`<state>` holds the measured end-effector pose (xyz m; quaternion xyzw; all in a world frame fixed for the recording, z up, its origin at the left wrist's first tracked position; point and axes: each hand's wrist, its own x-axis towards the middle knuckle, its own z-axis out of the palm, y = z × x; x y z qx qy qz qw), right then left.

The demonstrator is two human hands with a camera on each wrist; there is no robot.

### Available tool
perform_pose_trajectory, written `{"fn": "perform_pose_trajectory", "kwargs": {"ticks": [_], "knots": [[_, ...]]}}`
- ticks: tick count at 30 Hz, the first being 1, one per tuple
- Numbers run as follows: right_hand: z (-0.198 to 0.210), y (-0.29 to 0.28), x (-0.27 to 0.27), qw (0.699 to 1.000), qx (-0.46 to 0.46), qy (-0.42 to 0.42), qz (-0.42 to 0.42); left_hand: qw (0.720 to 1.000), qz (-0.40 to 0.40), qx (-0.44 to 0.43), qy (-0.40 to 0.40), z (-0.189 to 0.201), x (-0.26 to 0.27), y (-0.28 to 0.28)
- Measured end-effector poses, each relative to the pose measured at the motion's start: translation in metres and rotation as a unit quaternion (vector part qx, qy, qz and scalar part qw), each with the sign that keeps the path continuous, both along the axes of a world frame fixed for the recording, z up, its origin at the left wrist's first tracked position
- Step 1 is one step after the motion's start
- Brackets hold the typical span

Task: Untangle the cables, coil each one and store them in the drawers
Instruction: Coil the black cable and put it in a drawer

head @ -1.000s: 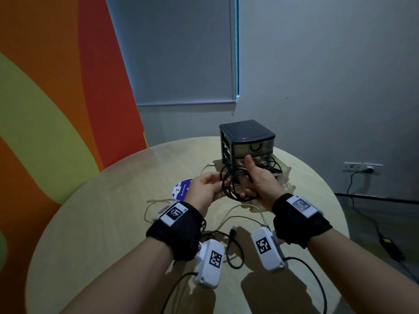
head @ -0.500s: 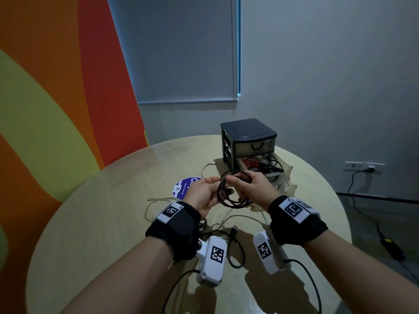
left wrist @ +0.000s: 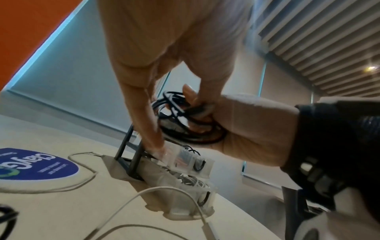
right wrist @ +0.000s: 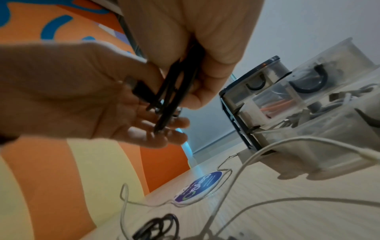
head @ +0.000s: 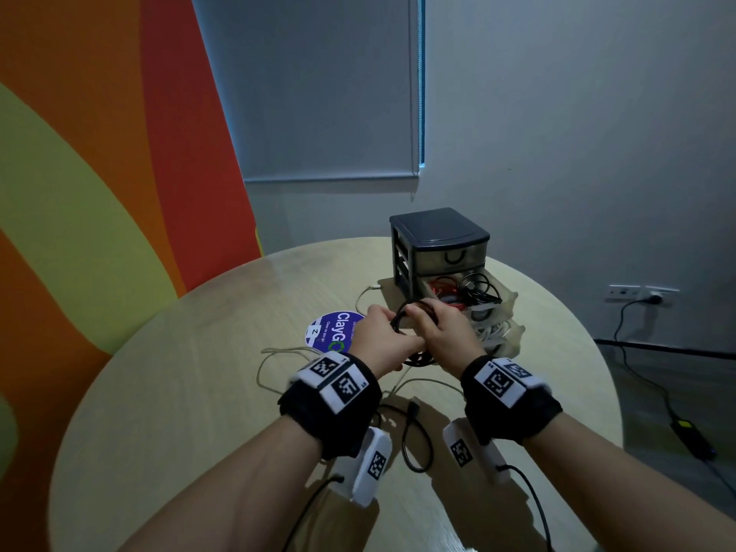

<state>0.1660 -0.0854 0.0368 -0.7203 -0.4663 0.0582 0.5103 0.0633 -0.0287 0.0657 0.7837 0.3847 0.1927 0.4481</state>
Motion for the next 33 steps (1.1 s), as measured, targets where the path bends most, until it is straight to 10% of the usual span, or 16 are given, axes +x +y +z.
{"fn": "perform_pose_trajectory", "kwargs": {"ticks": [11, 18, 24, 33], "knots": [[-0.006, -0.001, 0.006, 1.0, -0.018, -0.016, -0.002, 0.961, -0.076, 0.127, 0.235, 0.014, 0.002, -0.008], [-0.017, -0.02, 0.038, 0.995, -0.017, 0.062, -0.081, 0.98, -0.136, -0.038, 0.139, 0.018, -0.027, 0.007], [-0.01, -0.023, 0.038, 0.926, 0.08, 0.367, -0.048, 0.984, -0.107, -0.142, -0.035, 0.012, -0.032, 0.023], [0.008, -0.032, 0.018, 0.859, 0.096, 0.49, 0.113, 0.902, 0.104, -0.318, -0.273, 0.003, -0.011, 0.022]]}}
